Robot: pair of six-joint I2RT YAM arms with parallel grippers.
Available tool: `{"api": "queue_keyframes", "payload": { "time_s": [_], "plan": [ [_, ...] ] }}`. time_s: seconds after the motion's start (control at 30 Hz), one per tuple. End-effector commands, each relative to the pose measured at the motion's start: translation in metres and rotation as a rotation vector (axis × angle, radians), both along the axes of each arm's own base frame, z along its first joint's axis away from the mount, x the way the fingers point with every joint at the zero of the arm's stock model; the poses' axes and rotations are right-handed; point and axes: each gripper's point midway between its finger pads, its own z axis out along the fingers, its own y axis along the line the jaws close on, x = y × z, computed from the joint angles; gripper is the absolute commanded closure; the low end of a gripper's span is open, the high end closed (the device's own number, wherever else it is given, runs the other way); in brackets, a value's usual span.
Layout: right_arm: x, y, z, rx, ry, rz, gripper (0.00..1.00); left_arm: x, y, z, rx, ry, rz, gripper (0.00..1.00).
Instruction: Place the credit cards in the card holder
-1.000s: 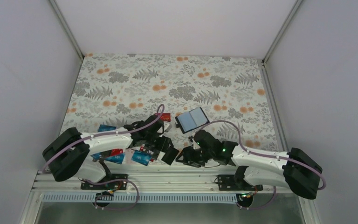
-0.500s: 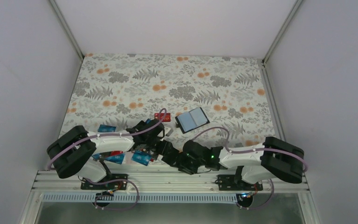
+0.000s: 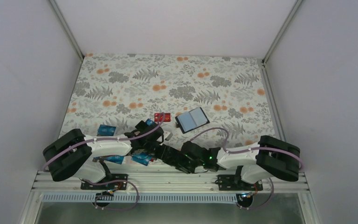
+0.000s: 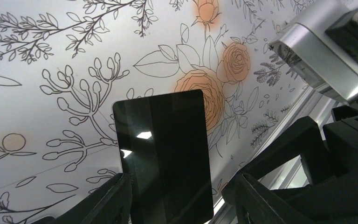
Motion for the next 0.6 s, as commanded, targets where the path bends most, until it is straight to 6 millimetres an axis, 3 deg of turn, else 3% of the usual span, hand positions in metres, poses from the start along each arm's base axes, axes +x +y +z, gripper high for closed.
{"api": "queue_keyframes", "payload": {
  "time_s": [0.0,0.57],
  "plan": [
    [0.012,0.009,0.006,0.035,-0.045,-0.037,0.53,-0.011,-0.001,0.0,-0.003,0.034,0.002,0.43],
    [0.019,0.009,0.0,0.062,-0.041,-0.054,0.62,-0.024,-0.015,0.01,-0.033,0.036,-0.024,0.45]
  ]
}}
